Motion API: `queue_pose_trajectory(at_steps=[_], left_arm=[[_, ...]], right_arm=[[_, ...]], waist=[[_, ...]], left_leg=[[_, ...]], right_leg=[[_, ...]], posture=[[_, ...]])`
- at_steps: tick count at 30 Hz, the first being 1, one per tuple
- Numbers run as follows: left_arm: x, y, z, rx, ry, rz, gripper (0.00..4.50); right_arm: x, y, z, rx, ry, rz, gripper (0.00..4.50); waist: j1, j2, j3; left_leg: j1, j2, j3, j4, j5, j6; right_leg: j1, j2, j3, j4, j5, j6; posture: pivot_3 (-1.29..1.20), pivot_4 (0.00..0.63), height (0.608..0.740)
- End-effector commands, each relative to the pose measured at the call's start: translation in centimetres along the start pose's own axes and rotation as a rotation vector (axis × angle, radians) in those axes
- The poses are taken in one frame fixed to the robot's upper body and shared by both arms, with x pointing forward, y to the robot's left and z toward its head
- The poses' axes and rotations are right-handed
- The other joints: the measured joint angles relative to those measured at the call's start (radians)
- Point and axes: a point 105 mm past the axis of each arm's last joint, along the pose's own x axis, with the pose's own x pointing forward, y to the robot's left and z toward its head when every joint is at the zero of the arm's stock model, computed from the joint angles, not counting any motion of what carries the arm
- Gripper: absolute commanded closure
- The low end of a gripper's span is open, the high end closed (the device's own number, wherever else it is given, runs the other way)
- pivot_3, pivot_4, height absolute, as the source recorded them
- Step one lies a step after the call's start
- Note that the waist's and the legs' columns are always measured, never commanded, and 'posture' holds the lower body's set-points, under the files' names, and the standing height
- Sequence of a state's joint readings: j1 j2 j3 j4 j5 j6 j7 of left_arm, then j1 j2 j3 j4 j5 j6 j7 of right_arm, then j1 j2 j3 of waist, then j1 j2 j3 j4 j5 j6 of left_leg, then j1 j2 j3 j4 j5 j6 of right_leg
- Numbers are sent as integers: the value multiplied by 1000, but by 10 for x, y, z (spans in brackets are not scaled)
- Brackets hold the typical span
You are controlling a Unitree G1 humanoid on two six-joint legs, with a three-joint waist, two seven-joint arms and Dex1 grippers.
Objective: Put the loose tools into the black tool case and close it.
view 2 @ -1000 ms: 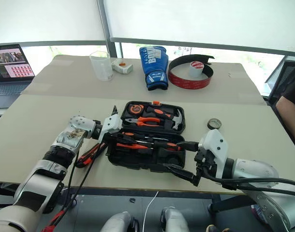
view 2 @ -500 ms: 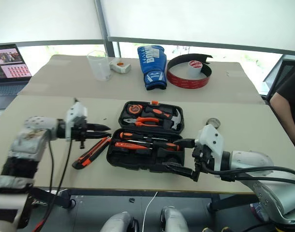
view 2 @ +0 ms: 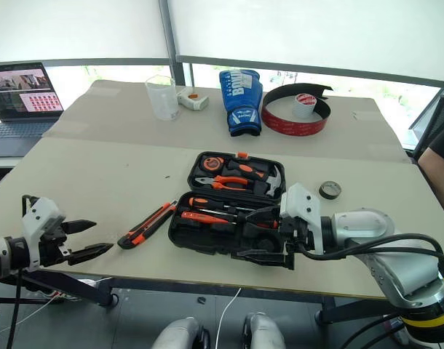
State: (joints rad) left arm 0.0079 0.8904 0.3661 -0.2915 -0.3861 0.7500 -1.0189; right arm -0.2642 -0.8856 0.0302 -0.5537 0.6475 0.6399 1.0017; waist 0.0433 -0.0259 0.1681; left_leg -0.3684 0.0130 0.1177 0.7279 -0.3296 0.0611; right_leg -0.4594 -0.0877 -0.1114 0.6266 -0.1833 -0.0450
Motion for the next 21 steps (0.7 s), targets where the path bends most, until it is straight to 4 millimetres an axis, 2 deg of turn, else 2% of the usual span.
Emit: queue_pose_trajectory(at_steps=[1,7,10,14,17,19,21], left_arm=[[15,-12,9,22,34,-55,42],[48,-21,3,56,138,-129,42],[62,-14,-10,105,228,-92,42],[67,0,-13,78,237,-54,1070],[64,7,-17,76,228,-38,2135],[59,19,-8,42,164,0,2728],[50,33,11,35,70,34,2733]], right_arm=[[-3,8,8,-36,-15,13,0],[-2,29,3,-2,4,59,0],[-1,36,2,7,9,57,0],[-1,34,2,4,5,13,0],[-3,32,-2,-5,21,-17,0],[-3,31,-2,-5,17,-32,0],[-4,30,0,-2,2,-51,0]], waist=[[-2,0,0],[-6,0,0],[-5,1,0],[-2,5,-3],[-3,8,-4],[-3,8,-4],[-6,8,-4]], left_leg=[[0,0,0,0,1,1],[0,0,0,0,4,7],[0,0,0,0,4,6],[2,0,0,0,2,1],[3,0,0,0,3,1],[4,0,0,-1,3,1],[4,0,0,-1,5,5]], right_leg=[[0,0,-1,0,0,-1],[0,0,-3,1,2,-6],[1,0,-3,1,-1,-1],[3,0,-2,2,-1,-1],[2,0,-2,3,-1,-1],[2,0,-2,3,-1,-1],[2,0,-2,3,-2,-1]], posture=[[0,150,727],[0,150,727],[0,150,727],[0,150,727],[0,150,727],[0,150,727],[0,150,727]])
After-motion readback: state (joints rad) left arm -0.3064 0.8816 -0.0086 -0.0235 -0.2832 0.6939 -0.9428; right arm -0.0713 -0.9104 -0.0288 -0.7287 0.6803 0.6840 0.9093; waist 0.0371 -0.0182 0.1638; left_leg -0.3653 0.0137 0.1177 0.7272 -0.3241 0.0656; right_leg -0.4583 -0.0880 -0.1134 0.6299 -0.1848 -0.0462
